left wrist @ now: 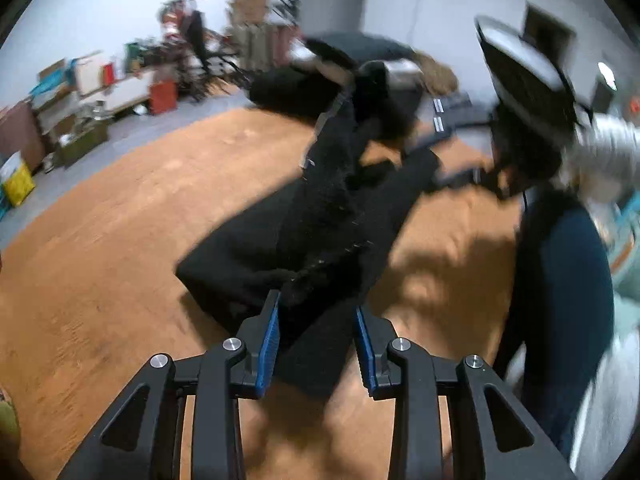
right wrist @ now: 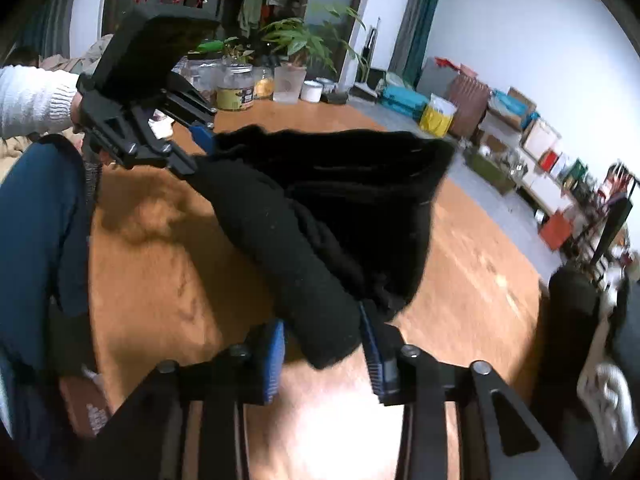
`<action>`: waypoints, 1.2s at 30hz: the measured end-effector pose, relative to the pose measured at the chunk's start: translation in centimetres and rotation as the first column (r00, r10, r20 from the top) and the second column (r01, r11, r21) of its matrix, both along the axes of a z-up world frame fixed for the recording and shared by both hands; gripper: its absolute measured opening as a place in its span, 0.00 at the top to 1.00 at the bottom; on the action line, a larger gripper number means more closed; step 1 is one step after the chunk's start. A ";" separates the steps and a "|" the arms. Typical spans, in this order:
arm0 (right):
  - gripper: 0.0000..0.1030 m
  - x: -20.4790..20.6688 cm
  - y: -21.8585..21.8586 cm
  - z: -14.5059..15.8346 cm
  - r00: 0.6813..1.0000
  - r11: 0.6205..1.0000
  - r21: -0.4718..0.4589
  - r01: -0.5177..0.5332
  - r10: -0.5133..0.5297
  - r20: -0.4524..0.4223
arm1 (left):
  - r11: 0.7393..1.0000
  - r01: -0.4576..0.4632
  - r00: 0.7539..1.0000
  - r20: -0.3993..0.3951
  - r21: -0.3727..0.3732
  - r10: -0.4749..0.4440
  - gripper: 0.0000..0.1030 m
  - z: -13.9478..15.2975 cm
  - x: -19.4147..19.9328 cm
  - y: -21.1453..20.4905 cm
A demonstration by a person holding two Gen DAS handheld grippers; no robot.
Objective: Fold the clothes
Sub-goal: 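Lower the flipped garment onto the table and open both grippers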
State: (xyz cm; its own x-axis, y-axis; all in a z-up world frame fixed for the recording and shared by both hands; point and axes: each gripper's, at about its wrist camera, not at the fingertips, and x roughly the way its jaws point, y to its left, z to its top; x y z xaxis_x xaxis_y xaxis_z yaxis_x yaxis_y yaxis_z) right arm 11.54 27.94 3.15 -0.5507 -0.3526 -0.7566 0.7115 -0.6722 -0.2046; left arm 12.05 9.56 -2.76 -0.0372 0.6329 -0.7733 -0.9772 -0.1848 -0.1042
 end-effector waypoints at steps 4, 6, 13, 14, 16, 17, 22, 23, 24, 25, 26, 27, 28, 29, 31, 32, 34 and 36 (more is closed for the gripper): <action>0.41 3.6 3.6 2.2 0.999 1.000 -0.014 -0.002 0.003 0.034 | 0.998 0.044 0.994 0.099 -0.047 -0.039 0.64 0.7 2.1 -2.7; 0.32 4.6 5.3 3.5 0.998 0.999 -0.024 0.023 -0.022 0.057 | 0.999 0.019 0.989 0.146 -0.029 -0.015 0.53 1.7 2.4 -4.0; 0.25 -2.0 7.0 3.3 0.870 0.887 -0.123 0.445 -0.396 0.292 | 0.916 -0.389 0.829 0.397 -0.096 0.394 0.19 0.4 -3.6 -1.8; 0.29 -3.3 6.7 2.3 0.824 0.858 -0.116 0.501 -0.432 0.366 | 0.879 -0.452 0.769 0.431 -0.156 0.472 0.19 -0.7 -4.5 -1.3; 0.39 -4.6 6.1 0.0 0.738 0.820 -0.088 0.565 -0.455 0.497 | 0.839 -0.489 0.696 0.473 -0.237 0.540 0.19 -2.4 -4.6 -0.6; 0.41 -5.3 5.7 -1.2 0.689 0.801 -0.071 0.594 -0.462 0.559 | 0.840 -0.478 0.684 0.492 -0.257 0.539 0.19 -3.1 -4.1 -0.3; 0.43 -5.0 6.3 -5.4 0.554 0.744 -0.068 0.665 -0.431 0.713 | 0.861 -0.413 0.719 0.473 -0.297 0.508 0.20 -4.7 -1.6 1.7; 0.51 -4.9 6.4 -5.8 0.541 0.739 -0.078 0.669 -0.412 0.733 | 0.867 -0.397 0.728 0.471 -0.302 0.498 0.23 -4.9 -1.3 2.1; 0.59 -4.8 6.5 -6.2 0.528 0.735 -0.088 0.673 -0.393 0.753 | 0.872 -0.382 0.738 0.466 -0.306 0.488 0.62 -5.1 -1.0 2.4; 0.74 -4.9 6.3 -6.1 0.532 0.743 -0.098 0.662 -0.375 0.759 | 0.876 -0.377 0.765 0.432 -0.301 0.477 0.90 -4.8 -0.7 2.7; 0.81 -4.8 6.1 -6.0 0.550 0.753 -0.106 0.650 -0.370 0.749 | 0.875 -0.389 0.782 0.400 -0.287 0.479 0.90 -4.3 -0.4 2.8; 0.86 -4.5 5.6 -5.3 0.583 0.767 -0.120 0.631 -0.366 0.726 | 0.881 -0.394 0.792 0.389 -0.263 0.471 0.90 -3.6 -0.1 2.6; 0.88 -4.2 5.1 -4.5 0.616 0.781 -0.133 0.610 -0.362 0.700 | 0.887 -0.393 0.794 0.397 -0.241 0.460 0.90 -3.1 0.1 2.4; 0.88 -3.9 4.9 -4.2 0.633 0.790 -0.138 0.598 -0.359 0.686 | 0.888 -0.402 0.786 0.412 -0.225 0.460 0.90 -2.8 0.1 1.9; 0.88 -3.1 4.5 -3.6 0.663 0.805 -0.145 0.575 -0.354 0.659 | 0.875 -0.411 0.761 0.432 -0.257 0.485 0.90 -4.1 -0.2 1.3; 0.89 -2.8 4.4 -3.4 0.678 0.813 -0.148 0.563 -0.352 0.645 | 0.868 -0.416 0.748 0.441 -0.273 0.497 0.90 -4.7 -0.4 1.0; 0.89 -2.4 4.1 -4.8 0.672 0.827 -0.117 0.550 -0.356 0.649 | 0.857 -0.409 0.728 0.455 -0.313 0.513 0.88 -6.5 -0.4 0.8; 0.89 -2.3 3.4 -6.9 0.671 0.846 -0.052 0.531 -0.382 0.635 | 0.850 -0.397 0.727 0.448 -0.346 0.521 0.82 -8.2 -0.1 1.0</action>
State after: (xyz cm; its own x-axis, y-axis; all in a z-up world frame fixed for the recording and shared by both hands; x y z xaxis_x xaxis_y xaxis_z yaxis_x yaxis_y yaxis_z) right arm 9.24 31.36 -3.73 -0.1652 -0.3695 -0.9144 0.2266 -0.9166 0.3295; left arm 11.91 10.54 -11.00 0.1556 0.4620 -0.8731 -0.5784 -0.6739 -0.4597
